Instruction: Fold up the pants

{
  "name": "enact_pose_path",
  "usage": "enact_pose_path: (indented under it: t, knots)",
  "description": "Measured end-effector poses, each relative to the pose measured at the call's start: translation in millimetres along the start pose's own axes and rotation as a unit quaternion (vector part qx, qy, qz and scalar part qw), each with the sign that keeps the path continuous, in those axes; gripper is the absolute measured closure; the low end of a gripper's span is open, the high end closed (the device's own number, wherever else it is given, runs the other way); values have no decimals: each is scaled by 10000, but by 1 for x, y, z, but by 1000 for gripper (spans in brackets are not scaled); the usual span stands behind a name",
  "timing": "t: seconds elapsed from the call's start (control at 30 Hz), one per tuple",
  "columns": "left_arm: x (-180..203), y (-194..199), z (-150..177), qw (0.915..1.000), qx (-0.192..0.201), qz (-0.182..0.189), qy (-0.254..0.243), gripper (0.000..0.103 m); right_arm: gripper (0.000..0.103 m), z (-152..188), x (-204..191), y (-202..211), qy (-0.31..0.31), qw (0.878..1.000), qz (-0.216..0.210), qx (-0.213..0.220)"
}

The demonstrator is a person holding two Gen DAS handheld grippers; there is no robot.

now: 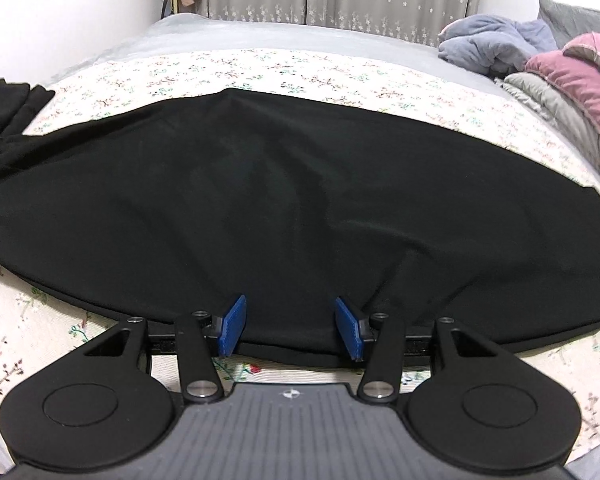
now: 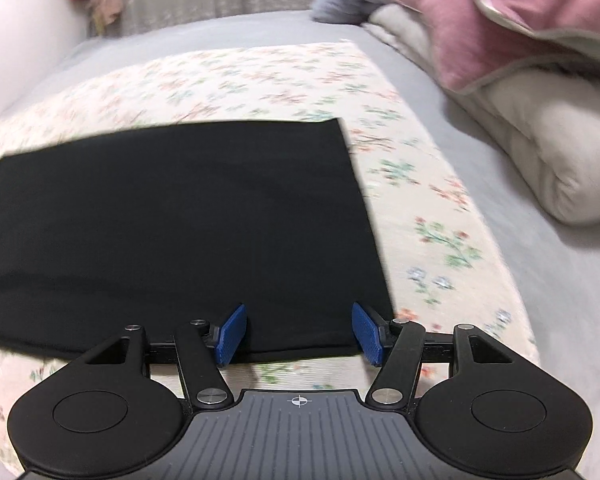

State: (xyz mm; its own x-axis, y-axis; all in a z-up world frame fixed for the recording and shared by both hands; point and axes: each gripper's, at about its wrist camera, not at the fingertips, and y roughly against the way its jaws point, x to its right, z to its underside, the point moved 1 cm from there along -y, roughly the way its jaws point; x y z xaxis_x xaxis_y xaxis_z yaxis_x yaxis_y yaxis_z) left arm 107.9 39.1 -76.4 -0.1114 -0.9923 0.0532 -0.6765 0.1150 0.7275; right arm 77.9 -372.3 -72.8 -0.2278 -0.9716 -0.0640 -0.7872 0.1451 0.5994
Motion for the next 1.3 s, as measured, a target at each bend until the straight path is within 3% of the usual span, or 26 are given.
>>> enact_pose_path:
  t: [0.07, 0.17, 0.27, 0.43, 0.57, 0.87, 0.93, 1.0, 1.13, 1.2, 1.3]
  knots:
    - [1, 1, 0, 10000, 6, 71, 1, 37, 44, 1, 13, 12, -299, 9992, 186, 190]
    - [4, 3, 0, 9998, 12, 197, -14, 37, 44, 3, 37, 35, -1117, 9924, -223, 460]
    - [9, 3, -2, 9995, 14, 299, -18, 37, 44, 17, 57, 41, -1876, 9788, -725, 386]
    - [18, -3, -5, 9989, -9, 451, -95, 37, 43, 44, 75, 24, -3167, 9372, -1461, 48]
    - [29, -7, -4, 9985, -17, 473, -285, 37, 44, 48, 85, 12, -3780, 9117, -1602, 145]
    - [35, -9, -6, 9969, 17, 654, -432, 35, 48, 55, 70, 1, -4312, 8921, -1097, 792]
    - [31, -10, -9, 9967, -8, 738, -333, 35, 60, 54, 66, -1, -4366, 8905, -916, 891]
    - [29, -6, -8, 9961, -26, 847, -238, 35, 82, 56, 64, -2, -4419, 8889, -777, 926]
    - [24, -2, -12, 9943, -18, 1056, -142, 34, 96, 56, 63, -1, -4523, 8825, -790, 1015]
    - [20, 0, -15, 9933, -9, 1150, -78, 34, 97, 52, 58, 2, -4390, 8885, -712, 1134]
    - [11, 4, -22, 9919, 35, 1260, 120, 32, 97, 40, 43, 12, -3913, 9072, -509, 1457]
